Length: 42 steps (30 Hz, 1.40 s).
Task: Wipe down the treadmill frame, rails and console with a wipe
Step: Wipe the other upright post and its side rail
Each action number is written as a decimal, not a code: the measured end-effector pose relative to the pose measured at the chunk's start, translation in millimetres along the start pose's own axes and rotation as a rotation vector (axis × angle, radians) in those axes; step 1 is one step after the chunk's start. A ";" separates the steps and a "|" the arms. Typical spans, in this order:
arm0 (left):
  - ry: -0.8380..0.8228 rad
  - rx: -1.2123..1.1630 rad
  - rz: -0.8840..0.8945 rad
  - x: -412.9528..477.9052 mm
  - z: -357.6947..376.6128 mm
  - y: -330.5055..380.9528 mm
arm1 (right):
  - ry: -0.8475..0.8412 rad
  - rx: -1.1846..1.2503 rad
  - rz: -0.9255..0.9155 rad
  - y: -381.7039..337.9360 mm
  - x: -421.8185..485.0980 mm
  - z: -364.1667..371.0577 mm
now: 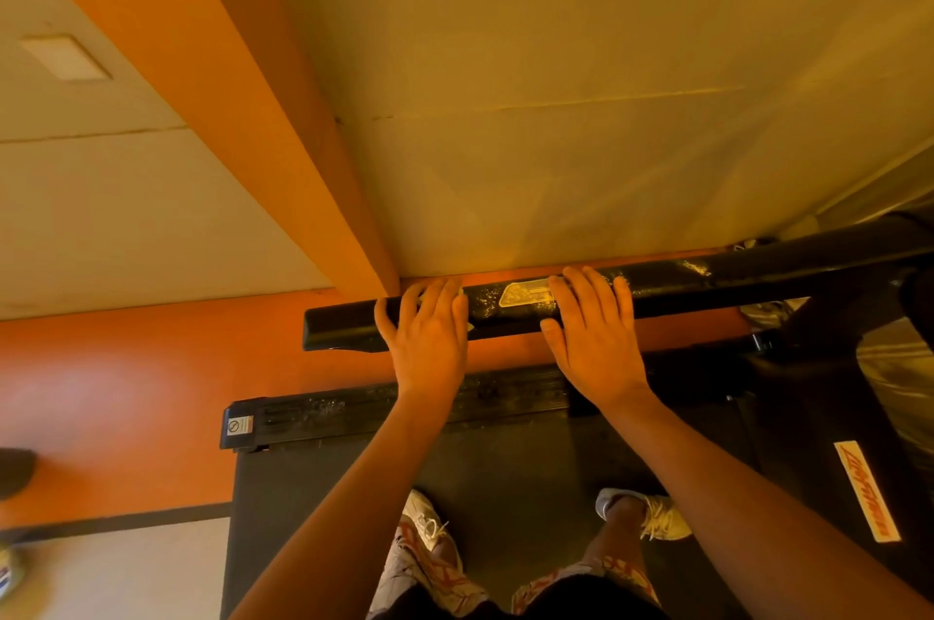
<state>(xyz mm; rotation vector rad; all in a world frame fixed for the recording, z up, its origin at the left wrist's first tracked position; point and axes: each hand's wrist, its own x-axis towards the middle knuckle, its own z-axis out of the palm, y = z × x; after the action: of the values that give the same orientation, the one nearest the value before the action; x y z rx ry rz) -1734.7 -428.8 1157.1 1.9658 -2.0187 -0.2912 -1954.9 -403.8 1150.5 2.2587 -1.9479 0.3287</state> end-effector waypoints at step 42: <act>-0.081 0.070 0.095 6.5 9.7 47.3 | 0.054 -0.015 -0.014 1.6 -1.6 5.6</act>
<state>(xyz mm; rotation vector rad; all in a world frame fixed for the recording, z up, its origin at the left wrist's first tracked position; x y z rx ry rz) -1782.4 -434.1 1165.3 1.9203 -2.1939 -0.2858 -1956.3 -403.9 1144.6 2.2300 -1.9005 0.3687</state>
